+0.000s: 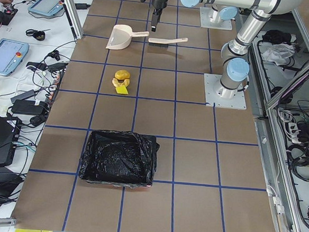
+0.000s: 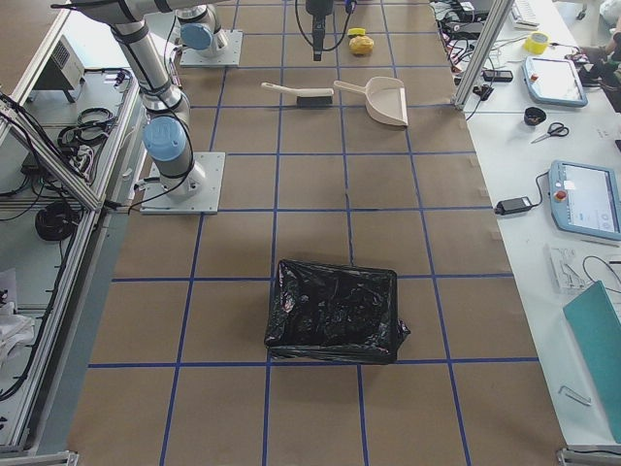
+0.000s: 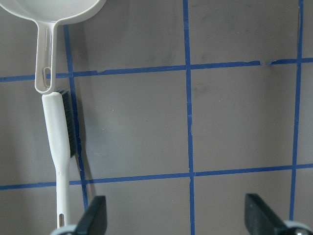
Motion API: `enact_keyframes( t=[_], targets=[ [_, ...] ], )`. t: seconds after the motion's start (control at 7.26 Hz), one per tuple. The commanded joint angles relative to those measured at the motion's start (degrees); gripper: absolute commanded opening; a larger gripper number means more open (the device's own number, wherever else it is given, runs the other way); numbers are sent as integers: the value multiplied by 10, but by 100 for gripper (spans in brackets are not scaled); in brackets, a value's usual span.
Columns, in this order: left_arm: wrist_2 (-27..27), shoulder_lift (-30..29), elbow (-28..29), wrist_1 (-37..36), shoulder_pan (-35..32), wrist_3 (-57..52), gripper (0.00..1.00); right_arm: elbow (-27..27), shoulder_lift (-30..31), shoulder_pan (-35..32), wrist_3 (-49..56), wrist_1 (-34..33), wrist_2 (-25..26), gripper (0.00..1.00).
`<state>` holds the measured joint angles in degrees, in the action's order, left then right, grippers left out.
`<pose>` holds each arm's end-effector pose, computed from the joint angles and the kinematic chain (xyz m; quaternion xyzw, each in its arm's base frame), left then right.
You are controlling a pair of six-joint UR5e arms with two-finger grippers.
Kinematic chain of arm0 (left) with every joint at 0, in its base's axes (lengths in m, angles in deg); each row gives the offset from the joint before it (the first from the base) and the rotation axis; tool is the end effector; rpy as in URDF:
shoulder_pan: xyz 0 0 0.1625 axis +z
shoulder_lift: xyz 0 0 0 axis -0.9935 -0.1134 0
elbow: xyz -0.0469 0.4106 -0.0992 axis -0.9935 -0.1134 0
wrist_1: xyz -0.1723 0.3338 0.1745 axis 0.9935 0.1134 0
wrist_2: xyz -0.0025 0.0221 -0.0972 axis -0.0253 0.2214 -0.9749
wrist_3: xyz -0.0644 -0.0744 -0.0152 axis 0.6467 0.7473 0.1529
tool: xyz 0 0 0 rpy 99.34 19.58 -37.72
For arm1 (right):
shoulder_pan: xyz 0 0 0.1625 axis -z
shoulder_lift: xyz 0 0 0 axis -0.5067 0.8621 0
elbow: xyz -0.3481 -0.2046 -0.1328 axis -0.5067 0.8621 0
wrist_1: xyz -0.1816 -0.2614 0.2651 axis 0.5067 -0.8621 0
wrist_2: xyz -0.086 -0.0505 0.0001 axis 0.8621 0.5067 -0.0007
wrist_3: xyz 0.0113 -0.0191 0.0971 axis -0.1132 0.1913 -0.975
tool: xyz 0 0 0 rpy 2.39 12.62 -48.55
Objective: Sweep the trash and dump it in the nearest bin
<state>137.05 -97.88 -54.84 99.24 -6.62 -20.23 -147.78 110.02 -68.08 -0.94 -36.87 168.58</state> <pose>-0.1278 -0.4585 0.5013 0.0852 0.9948 -0.0421 0.0360 0.1998 -0.4510 0.5189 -0.0275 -0.9995 -0.0052 0.0135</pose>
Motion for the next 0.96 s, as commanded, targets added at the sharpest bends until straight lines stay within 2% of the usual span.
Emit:
enact_keyframes(
  t=[0.0,0.83],
  targets=[
    [1,0,-1,0,0,0,100,-1,0,-1,0,3,0,100],
    [-2,-1,-2,-5,-1,8,100,-3,1,-3,-3,5,1,100]
  ],
)
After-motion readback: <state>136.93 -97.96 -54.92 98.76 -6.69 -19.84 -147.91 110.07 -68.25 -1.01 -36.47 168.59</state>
